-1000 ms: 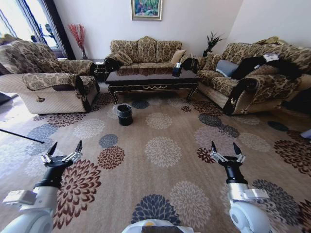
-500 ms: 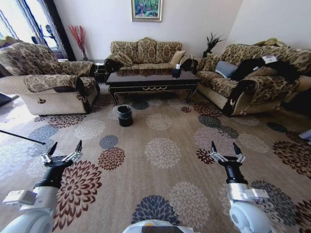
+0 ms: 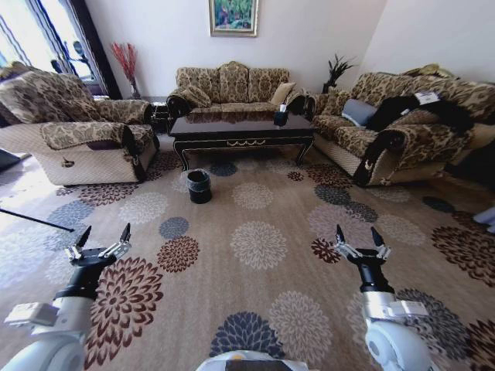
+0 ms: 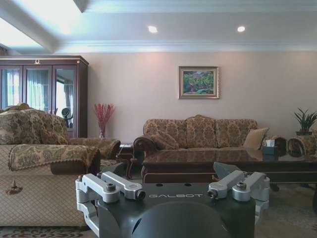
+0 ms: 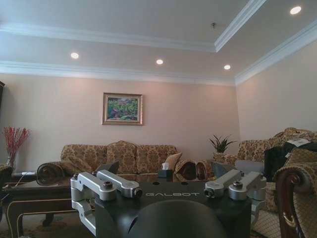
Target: Move to the front of the table and pick up the trash from the floor, then place it into the trash bin.
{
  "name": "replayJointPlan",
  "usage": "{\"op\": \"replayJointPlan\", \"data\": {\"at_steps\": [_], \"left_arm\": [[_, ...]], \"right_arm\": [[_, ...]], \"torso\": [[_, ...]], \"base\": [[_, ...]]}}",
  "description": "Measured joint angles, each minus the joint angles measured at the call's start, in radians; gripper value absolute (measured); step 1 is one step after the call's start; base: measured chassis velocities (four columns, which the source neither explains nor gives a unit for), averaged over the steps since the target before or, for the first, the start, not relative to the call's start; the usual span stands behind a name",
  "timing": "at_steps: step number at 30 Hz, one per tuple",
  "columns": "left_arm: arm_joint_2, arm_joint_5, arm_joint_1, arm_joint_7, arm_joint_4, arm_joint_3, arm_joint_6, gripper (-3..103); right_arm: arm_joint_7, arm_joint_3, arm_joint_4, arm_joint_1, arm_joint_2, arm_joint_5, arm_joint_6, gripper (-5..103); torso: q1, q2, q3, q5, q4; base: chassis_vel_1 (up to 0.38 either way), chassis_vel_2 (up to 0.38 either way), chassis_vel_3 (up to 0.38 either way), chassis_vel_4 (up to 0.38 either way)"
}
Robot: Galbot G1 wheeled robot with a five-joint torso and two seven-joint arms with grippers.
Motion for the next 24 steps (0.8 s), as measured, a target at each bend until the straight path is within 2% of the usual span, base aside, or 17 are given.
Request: {"op": "replayJointPlan", "data": {"at_steps": [24], "left_arm": [[0.0,0.0,0.0,0.0,0.0,0.0,0.0,100]], "right_arm": [[0.0,0.0,0.0,0.0,0.0,0.0,0.0,100]], "torso": [[0.039,0.098,0.059,0.0,0.0]], "base": [[0.0,0.0,0.0,0.0]]}}
